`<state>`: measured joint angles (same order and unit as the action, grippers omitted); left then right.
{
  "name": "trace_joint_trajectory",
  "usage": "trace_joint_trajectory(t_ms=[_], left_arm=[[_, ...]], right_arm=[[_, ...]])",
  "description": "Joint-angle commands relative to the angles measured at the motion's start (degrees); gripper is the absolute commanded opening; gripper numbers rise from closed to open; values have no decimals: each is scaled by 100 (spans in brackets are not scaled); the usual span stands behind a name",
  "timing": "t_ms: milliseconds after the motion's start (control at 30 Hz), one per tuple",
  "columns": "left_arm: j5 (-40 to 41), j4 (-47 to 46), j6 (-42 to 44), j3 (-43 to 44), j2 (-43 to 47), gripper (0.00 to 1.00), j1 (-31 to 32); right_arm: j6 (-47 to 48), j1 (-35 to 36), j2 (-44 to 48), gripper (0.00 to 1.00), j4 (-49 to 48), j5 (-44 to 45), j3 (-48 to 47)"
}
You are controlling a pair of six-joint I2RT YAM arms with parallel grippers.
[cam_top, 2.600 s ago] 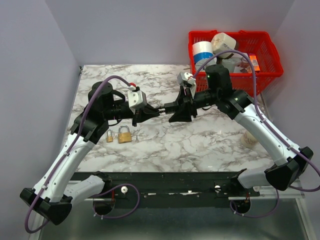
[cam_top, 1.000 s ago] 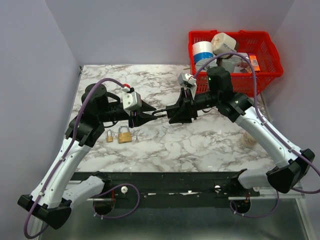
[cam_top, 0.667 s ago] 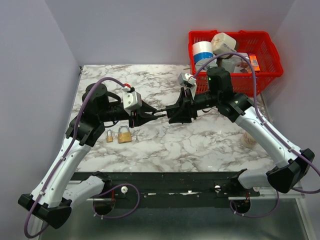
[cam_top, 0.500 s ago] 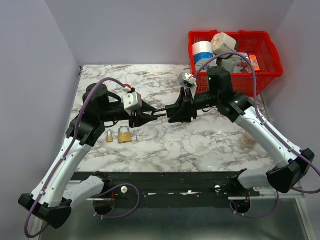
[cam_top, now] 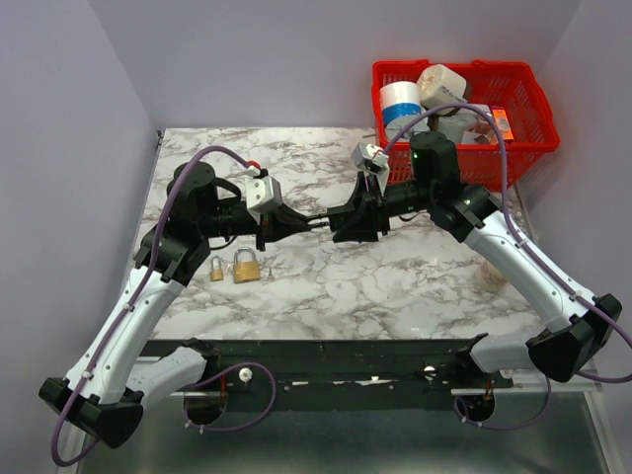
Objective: Lock with the key
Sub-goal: Lock the lock.
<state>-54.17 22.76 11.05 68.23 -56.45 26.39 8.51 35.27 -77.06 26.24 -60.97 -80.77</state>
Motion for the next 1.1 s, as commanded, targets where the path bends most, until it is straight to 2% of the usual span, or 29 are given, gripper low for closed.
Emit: trace_joint_trajectory(t_ms=[0,667,1067], left_arm=[[-646,-369,-603,50,-94,0,6],[-858,-870,-1395,-29,-200,0,24],[-700,-2100,-2344,-266,-244,0,94]], right_arm=[[-51,42,209,1,-716,-38,17],[256,77,121,1,-1042,173,141],[283,200,-55,1,-1121,-81,80]])
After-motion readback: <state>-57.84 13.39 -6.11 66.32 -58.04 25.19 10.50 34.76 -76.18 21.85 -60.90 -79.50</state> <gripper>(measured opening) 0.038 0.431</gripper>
